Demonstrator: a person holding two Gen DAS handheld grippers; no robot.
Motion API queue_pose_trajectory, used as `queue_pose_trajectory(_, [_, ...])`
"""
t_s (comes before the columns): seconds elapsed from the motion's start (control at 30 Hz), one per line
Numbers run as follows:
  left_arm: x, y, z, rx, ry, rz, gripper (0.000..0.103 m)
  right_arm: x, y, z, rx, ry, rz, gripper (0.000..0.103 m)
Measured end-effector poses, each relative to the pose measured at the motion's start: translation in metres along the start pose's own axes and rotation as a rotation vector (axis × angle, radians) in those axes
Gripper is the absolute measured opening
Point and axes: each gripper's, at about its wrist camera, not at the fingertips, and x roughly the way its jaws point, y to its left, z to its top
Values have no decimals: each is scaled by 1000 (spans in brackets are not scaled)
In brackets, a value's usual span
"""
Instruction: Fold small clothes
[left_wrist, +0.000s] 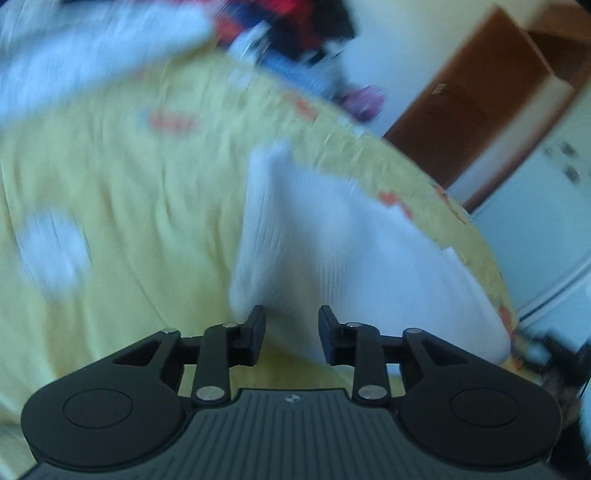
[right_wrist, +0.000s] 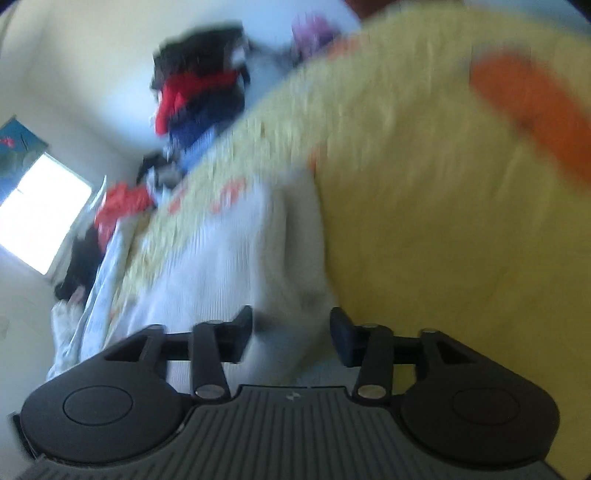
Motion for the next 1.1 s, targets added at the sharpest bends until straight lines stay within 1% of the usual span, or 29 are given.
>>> queue_pose_trajectory(0.03, [-9,-3,9,45,-32,-5,51,-5,6,11,-48,-63,-9,64])
queue_pose_trajectory(0.07, [-17,-5,19,75,-76,-5,68,-5,13,22,-92,-98,-16,64])
queue_pose_trajectory(0.1, [-22,-8,31,86,-136,13,76,0,23,36,-139,-116,-20,64])
queue_pose_trajectory(0.13, [-23,-13,41,93,-196,40,87,8,30,47,-175,-114,-11,64])
queue_pose_trajectory(0.17, [-19,-19,51,105,-233,64,89,20,39,59,-218,-100,13,66])
queue_pose_trajectory(0.2, [-10,-25,61,118,-249,86,89,37,47,70,-260,-75,33,67])
queue_pose_trajectory(0.23, [2,-30,69,135,-248,105,89,58,53,80,-283,-50,32,68])
queue_pose_trajectory(0.3, [44,-42,79,213,-218,157,89,103,64,97,-327,10,10,67])
queue_pose_trajectory(0.37, [90,-50,85,291,-156,260,87,138,73,104,-390,52,-34,63])
queue_pose_trajectory(0.4, [111,-51,85,316,-120,311,85,151,75,105,-415,77,-61,59])
queue_pose_trajectory(0.43, [129,-50,84,327,-82,339,79,166,78,106,-436,107,-78,57])
queue_pose_trajectory(0.47, [144,-46,84,319,-44,349,72,179,79,106,-450,141,-84,57])
queue_pose_trajectory(0.5, [155,-42,85,306,-8,350,68,186,78,100,-457,166,-82,54])
queue_pose_trajectory(0.53, [163,-39,86,294,21,348,51,192,80,96,-467,195,-81,40])
queue_pose_trajectory(0.57, [169,-36,88,278,42,337,34,198,82,92,-479,214,-84,29])
queue_pose_trajectory(0.6, [169,-34,89,257,41,328,29,199,82,86,-500,224,-93,15])
queue_pose_trajectory(0.63, [167,-35,90,252,32,328,18,194,84,81,-520,222,-76,15])
queue_pose_trajectory(0.7, [157,-40,95,247,4,315,14,184,86,82,-519,179,-54,12])
queue_pose_trajectory(0.73, [149,-45,97,256,-34,297,13,177,87,85,-506,150,-39,11])
queue_pose_trajectory(0.8, [137,-55,102,272,-104,258,13,154,88,96,-460,66,-3,11])
queue_pose_trajectory(0.83, [136,-58,103,273,-118,265,13,146,85,101,-432,35,16,11])
queue_pose_trajectory(0.87, [144,-60,104,282,-110,290,13,143,82,104,-417,20,21,11])
queue_pose_trajectory(0.9, [158,-61,102,305,-81,334,13,145,77,106,-410,21,-3,11])
queue_pose_trajectory(0.93, [176,-58,98,320,-32,383,13,153,70,106,-396,43,-35,11])
queue_pose_trajectory(0.97, [188,-54,94,315,4,409,13,163,63,103,-383,73,-63,11])
queue_pose_trajectory(1.0, [194,-54,90,328,-14,424,14,171,57,98,-383,94,-91,11])
queue_pose_trajectory(1.03, [191,-58,86,356,-36,435,17,177,55,92,-390,105,-112,12])
queue_pose_trajectory(1.07, [187,-62,84,372,-41,448,18,179,54,87,-391,103,-114,14])
queue_pose_trajectory(1.1, [180,-65,84,377,-55,449,18,175,55,84,-387,96,-109,22])
